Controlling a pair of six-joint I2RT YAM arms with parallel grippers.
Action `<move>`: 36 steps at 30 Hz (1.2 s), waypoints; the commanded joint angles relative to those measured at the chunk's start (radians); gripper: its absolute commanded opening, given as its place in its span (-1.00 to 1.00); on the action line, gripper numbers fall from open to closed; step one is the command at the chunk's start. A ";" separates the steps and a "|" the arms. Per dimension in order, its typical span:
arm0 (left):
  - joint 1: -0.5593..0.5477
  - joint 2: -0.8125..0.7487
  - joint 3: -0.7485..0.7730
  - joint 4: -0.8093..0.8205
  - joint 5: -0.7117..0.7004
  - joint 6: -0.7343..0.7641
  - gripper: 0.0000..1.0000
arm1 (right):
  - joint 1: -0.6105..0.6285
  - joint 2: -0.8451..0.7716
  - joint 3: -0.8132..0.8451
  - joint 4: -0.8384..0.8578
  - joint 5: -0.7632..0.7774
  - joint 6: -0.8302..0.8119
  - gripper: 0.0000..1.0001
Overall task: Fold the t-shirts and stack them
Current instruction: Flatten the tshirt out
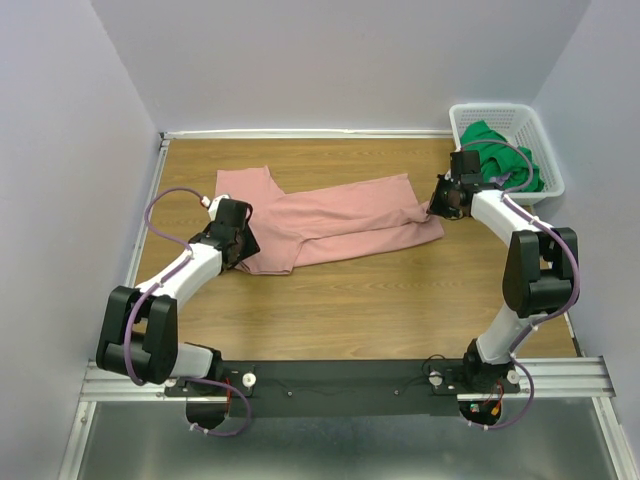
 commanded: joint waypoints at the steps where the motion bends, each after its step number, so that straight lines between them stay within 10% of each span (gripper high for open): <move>1: -0.003 -0.008 0.029 -0.041 -0.077 0.013 0.15 | 0.000 -0.020 -0.017 0.017 -0.013 0.009 -0.99; 22: -0.066 -0.017 0.062 -0.079 -0.085 0.004 0.25 | -0.002 -0.026 -0.034 0.022 -0.013 0.009 -0.99; 36: -0.067 0.040 0.046 -0.053 -0.094 -0.001 -0.10 | 0.000 -0.017 -0.038 0.023 -0.008 0.004 -0.99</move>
